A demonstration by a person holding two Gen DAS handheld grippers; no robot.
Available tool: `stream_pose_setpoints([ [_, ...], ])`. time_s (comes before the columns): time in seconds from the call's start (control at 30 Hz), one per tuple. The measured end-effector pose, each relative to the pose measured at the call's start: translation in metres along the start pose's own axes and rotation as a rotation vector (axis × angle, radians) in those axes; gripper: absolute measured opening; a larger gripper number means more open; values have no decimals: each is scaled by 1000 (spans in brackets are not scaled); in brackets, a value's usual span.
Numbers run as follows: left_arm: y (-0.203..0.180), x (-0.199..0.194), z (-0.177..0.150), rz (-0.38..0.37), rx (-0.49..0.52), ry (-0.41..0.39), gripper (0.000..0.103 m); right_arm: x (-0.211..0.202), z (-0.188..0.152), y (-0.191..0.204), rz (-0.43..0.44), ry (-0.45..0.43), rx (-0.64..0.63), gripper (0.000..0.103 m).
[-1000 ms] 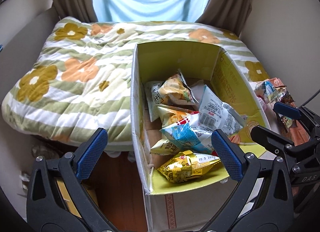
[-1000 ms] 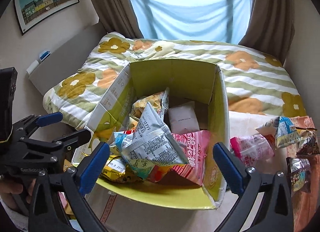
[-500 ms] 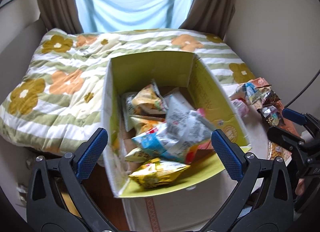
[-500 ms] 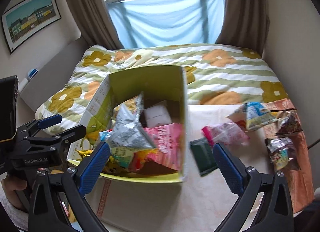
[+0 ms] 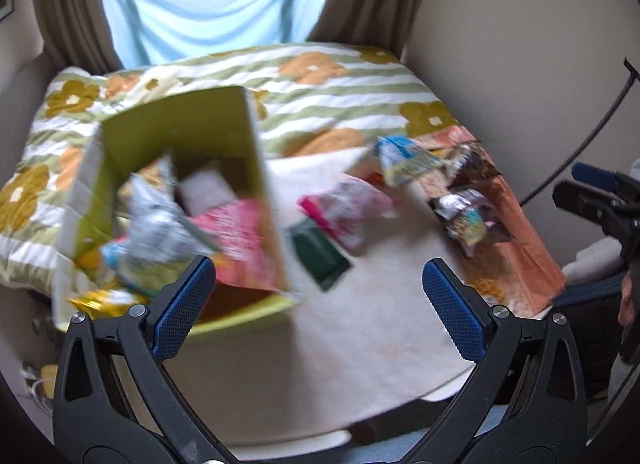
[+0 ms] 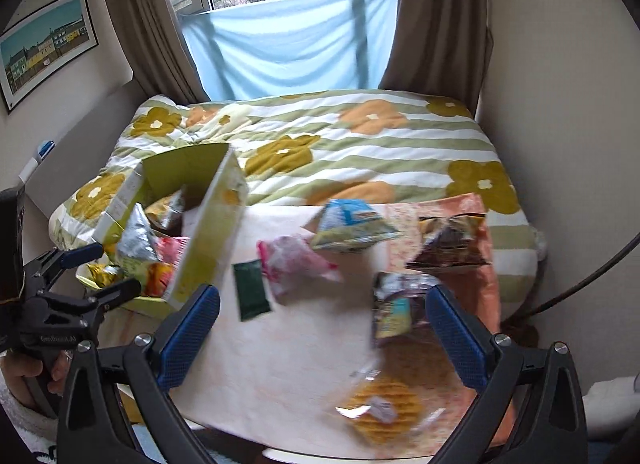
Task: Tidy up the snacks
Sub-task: 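Move both tools back over the remaining snacks on the board, then grasp the Member's Mark waffle with the left tool while the right tool grasps the brown chocolate bag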
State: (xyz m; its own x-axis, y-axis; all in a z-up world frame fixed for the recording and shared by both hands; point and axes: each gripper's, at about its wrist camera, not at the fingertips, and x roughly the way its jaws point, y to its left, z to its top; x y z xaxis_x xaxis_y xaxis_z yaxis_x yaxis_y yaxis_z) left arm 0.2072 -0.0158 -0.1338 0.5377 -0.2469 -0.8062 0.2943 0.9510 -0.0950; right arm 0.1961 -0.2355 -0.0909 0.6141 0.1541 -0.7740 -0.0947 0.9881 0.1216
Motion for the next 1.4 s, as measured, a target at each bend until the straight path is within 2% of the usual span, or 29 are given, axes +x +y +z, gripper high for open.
stream_pose_setpoints([
  [0.2,-92,44,-26,-101,10,106,103,4,-5,-59,26,47,-44,103],
  [0.33,-145,70,-46,-121,62,151,103,21,-12,-86,66,93,-55,103],
  [0.6,-201,125,-75,-147,159,281,103,55,-19,-122,116,153,-27,103],
  [0.77,-220,153,-94,-113,247,323,103,71,-24,-132,139,179,1,103],
  [1.07,-241,182,-108,-53,348,332,103,103,-31,-138,161,239,40,103],
  [1.23,-241,194,-102,-44,344,334,103,119,-32,-137,176,261,48,103],
  [1.4,-220,203,-97,-39,329,340,103,132,-31,-135,189,280,56,103],
])
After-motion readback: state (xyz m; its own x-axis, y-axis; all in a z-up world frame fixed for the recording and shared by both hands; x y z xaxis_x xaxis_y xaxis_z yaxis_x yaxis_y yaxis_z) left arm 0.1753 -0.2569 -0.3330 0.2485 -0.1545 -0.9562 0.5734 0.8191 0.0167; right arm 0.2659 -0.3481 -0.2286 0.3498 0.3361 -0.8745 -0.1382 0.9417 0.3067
